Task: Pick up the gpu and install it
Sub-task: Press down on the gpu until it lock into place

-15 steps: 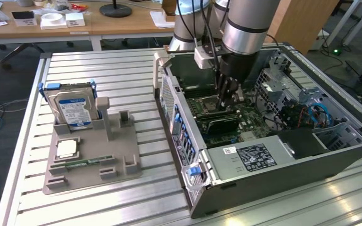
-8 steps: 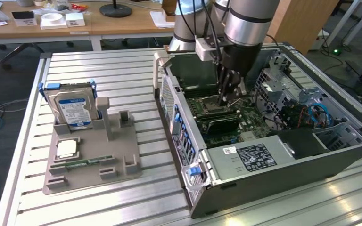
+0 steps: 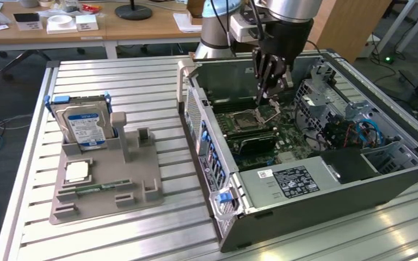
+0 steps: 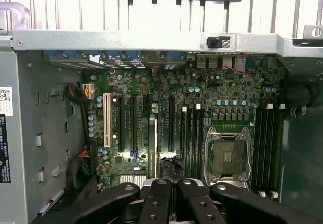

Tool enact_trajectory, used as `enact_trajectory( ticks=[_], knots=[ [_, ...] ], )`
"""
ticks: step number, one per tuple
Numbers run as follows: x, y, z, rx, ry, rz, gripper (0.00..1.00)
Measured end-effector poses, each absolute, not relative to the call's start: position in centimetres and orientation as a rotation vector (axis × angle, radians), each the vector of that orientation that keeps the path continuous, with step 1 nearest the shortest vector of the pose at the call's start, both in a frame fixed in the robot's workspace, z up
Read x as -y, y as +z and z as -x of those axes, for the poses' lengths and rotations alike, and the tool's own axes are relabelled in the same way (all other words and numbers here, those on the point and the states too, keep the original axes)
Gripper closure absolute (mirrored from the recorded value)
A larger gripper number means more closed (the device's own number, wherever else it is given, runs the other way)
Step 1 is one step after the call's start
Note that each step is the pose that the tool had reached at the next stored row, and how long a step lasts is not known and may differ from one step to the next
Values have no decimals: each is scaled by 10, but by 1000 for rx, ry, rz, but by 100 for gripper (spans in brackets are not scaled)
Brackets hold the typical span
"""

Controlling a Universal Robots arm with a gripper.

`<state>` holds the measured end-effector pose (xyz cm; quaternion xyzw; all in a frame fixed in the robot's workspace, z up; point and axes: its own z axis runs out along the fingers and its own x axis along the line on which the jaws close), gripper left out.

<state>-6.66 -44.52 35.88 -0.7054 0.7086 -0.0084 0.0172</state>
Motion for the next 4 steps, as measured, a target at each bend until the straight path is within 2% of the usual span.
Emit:
enact_trajectory(
  ticks=[4],
  knots=[
    [445,359,67,-2202,-26,2192,89]
  ],
)
